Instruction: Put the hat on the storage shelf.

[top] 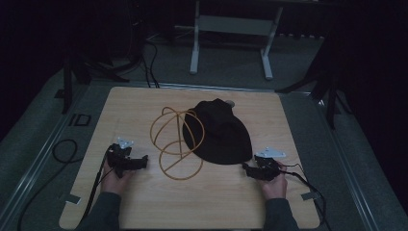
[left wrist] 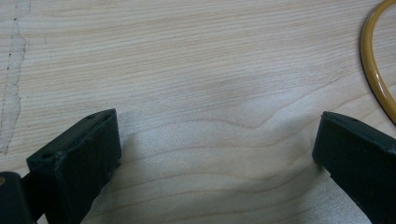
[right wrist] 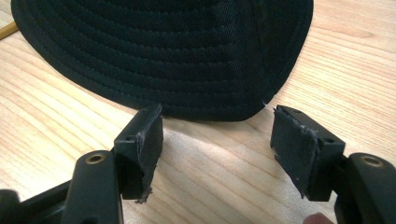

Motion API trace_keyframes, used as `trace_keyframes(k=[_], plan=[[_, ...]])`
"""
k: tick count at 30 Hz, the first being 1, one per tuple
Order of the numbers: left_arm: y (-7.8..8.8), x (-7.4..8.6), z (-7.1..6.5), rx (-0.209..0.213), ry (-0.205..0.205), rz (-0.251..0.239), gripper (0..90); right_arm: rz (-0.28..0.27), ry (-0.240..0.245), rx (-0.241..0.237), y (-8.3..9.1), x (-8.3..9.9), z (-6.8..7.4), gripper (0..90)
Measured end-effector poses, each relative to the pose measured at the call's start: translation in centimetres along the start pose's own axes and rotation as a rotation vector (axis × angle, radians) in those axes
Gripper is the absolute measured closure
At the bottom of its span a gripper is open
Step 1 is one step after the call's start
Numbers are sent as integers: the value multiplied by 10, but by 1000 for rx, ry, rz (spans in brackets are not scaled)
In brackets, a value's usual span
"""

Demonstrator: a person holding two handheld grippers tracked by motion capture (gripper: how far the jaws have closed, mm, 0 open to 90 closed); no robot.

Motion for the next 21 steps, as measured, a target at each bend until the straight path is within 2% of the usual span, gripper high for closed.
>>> trace_keyframes(k=[4, 7, 9, 10, 14, 17, 18, 19, 20, 21], plan=[[0, 0, 0, 0, 0, 0, 12, 1, 2, 0, 0, 0, 0, 335], [0, 0, 0, 0, 0, 0, 12, 9, 7, -7, -1, 0, 1, 268], [0, 0, 0, 0, 0, 0, 12, 11, 7, -8, -1, 0, 1, 257], [0, 0, 0, 0, 0, 0, 13, 23, 16, -14, -2, 1, 2, 191], [0, 0, 0, 0, 0, 0, 13, 26, 23, -19, -2, 1, 3, 182], [0, 0, 0, 0, 0, 0, 12, 27, 23, -20, -2, 1, 3, 193], [0, 0, 0, 0, 0, 0, 12, 46, 34, -30, 0, 0, 2, 256], [0, 0, 0, 0, 0, 0, 12, 46, 34, -30, 0, 0, 2, 256], [0, 0, 0, 0, 0, 0, 13, 71, 45, -34, 2, -1, -1, 350], [0, 0, 0, 0, 0, 0, 12, 71, 45, -34, 2, -1, -1, 350]])
Point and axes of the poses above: each handheld gripper's, and its own axes: y roughly backward along the jaws, x roughly out of its underside, z roughly to its left, the point moved 7 cm from there along -y, roughly forward along the jaws, and after that the axes turned 8 degrees about -y, right-handed, at the moved point
